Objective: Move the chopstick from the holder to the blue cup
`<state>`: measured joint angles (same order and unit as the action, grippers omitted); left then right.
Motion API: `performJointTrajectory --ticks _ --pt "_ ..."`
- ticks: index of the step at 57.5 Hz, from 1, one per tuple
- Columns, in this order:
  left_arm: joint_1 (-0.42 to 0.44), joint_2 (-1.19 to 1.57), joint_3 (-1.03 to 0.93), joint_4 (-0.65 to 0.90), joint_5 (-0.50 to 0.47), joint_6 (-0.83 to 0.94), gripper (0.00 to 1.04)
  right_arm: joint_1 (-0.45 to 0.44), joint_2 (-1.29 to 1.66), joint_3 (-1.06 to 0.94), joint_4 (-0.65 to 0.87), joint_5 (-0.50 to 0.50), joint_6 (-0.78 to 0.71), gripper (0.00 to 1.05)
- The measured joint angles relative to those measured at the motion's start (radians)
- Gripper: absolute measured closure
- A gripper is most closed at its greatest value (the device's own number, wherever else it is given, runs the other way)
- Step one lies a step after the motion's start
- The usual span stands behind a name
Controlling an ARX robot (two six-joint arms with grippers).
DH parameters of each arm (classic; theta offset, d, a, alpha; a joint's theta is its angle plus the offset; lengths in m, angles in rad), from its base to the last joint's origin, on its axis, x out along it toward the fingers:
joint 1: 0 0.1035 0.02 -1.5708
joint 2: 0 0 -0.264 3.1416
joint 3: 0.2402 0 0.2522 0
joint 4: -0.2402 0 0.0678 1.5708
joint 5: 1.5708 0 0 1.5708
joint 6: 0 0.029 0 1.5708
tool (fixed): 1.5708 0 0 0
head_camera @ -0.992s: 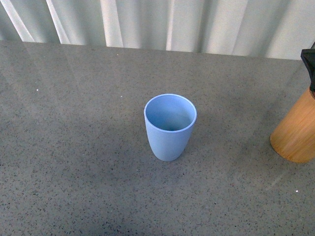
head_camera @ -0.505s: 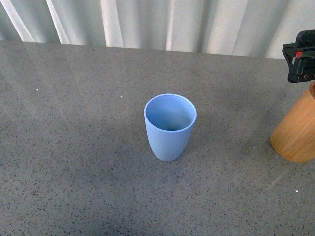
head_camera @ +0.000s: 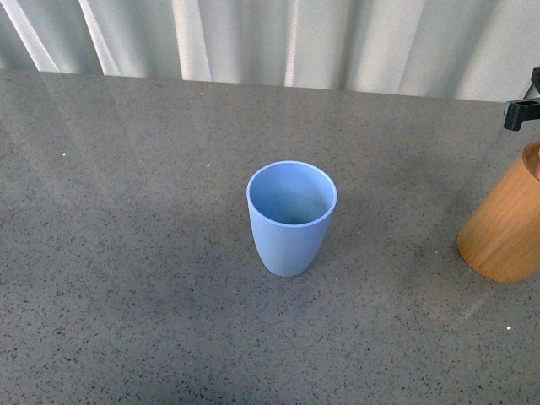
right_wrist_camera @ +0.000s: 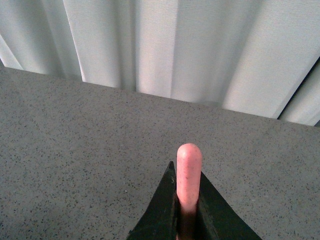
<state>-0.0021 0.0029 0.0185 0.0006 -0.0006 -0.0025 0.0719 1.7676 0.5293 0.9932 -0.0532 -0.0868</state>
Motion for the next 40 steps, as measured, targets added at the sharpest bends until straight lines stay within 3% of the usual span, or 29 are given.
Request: performJointTrajectory --ticks 22,40 --pt "0.000 0.000 0.000 0.000 0.000 0.000 0.07 0.026 -0.114 -0.035 -0.017 0.003 -0.018 1.02" --pt "0.000 0.000 0.000 0.000 0.000 0.000 0.07 0.130 -0.347 0.083 -0.152 0.091 -0.106 1.02"
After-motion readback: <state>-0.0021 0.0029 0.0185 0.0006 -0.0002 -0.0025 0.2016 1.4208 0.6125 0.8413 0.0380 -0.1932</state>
